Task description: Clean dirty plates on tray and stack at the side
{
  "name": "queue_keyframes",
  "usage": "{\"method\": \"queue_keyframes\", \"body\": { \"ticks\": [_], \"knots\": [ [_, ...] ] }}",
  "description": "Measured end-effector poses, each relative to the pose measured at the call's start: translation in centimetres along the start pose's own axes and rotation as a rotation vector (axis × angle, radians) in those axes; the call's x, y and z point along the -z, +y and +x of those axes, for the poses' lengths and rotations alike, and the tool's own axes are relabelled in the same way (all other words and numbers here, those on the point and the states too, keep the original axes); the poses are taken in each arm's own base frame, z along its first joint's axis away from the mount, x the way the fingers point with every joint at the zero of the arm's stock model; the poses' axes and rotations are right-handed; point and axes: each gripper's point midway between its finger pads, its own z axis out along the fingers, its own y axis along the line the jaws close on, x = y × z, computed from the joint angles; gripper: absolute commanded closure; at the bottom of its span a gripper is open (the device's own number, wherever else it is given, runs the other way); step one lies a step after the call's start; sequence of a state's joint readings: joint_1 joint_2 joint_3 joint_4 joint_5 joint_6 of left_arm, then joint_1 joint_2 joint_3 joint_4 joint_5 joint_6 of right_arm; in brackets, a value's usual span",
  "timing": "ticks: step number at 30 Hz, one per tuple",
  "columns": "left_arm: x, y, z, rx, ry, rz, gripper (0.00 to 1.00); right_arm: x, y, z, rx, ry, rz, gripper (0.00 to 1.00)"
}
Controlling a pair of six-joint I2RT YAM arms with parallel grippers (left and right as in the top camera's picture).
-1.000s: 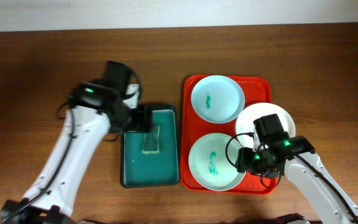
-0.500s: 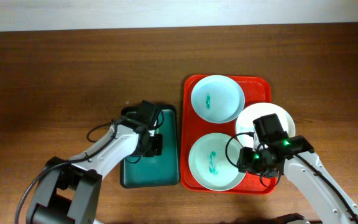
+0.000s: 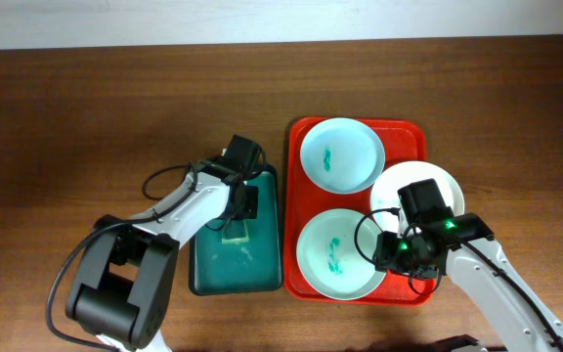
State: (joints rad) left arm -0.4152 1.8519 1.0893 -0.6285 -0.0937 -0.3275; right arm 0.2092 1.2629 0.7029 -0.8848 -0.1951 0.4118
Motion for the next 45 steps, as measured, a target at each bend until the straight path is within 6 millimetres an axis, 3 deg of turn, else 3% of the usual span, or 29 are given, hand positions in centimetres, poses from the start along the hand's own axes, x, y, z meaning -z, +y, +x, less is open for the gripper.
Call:
{"method": "queue_keyframes", "body": {
  "ticks": [1,2,3,4,8,10,12,14,15,16,18,21,25,27,30,32,35,39,42,45],
  "knots": [
    [0.1,0.1,0.1,0.001,0.009,-0.004,0.99,0.0,0.0,0.0,-0.001,0.000,0.000,0.48],
    [0.3,0.2,0.3,-0.002,0.037,-0.013,0.86,0.0,0.0,0.0,0.000,0.000,0.000,0.47],
    [0.5,0.3,0.6,-0.003,0.060,-0.021,0.64,0.0,0.0,0.0,0.000,0.000,0.000,0.48],
    [1.0,0.5,1.2,-0.010,0.109,-0.035,0.32,0.0,0.0,0.0,-0.001,0.000,0.000,0.48],
    [4.8,0.4,-0.3,-0.016,0.142,-0.044,0.00,0.0,-0.1,0.2,-0.002,0.009,0.004,0.47],
    [5.6,0.6,1.3,-0.024,0.218,-0.049,0.14,0.0,-0.3,0.6,-0.009,0.024,0.010,0.47],
    [5.8,0.7,2.3,-0.025,0.263,-0.048,0.43,0.1,-0.5,0.8,-0.024,0.033,0.016,0.47],
    [4.7,0.6,2.8,-0.019,0.260,-0.037,0.79,0.2,-1.5,0.2,-0.078,0.022,0.018,0.47],
    [3.7,0.7,3.5,-0.007,0.261,-0.034,0.92,0.4,-2.5,-0.2,-0.117,0.012,0.022,0.47],
    [2.3,0.8,5.0,0.005,0.280,-0.031,0.99,0.5,-2.9,-0.5,-0.126,0.007,0.017,0.47],
    [1.2,0.6,5.5,0.023,0.260,-0.010,1.00,0.7,-2.8,-0.4,-0.097,0.016,-0.022,0.46],
    [1.5,0.6,5.6,0.021,0.261,-0.006,1.00,0.7,-2.4,-0.2,-0.069,0.027,-0.045,0.46],
    [5.0,0.2,4.0,-0.024,0.284,0.005,1.00,-0.2,-2.3,-0.4,-0.044,0.004,-0.064,0.47],
    [8.1,-0.4,1.4,-0.030,0.198,0.035,1.00,-1.2,-2.1,-0.8,-0.011,-0.029,-0.090,0.59],
    [11.8,-1.0,-0.3,-0.029,0.092,0.093,1.00,-1.1,-1.2,-2.8,0.029,-0.113,-0.139,0.61],
    [12.3,-1.4,-0.2,-0.028,0.090,0.124,1.00,-1.5,-1.1,-3.4,0.037,-0.131,-0.143,0.63],
    [12.4,-1.9,0.0,-0.030,0.102,0.150,1.00,-3.4,-1.6,-2.9,0.017,-0.061,-0.130,0.96],
    [12.5,-2.4,0.0,-0.030,0.104,0.179,1.00,-4.8,-0.2,-2.5,-0.018,0.018,-0.229,0.96],
    [12.7,-4.2,-0.9,-0.046,0.061,0.248,1.00,-4.8,0.1,-2.5,-0.112,0.036,-0.250,0.96],
    [12.7,-9.9,-1.5,-0.175,-0.051,0.338,1.00,-4.9,0.3,-2.4,-0.133,0.045,-0.257,0.96]
  ]
}}
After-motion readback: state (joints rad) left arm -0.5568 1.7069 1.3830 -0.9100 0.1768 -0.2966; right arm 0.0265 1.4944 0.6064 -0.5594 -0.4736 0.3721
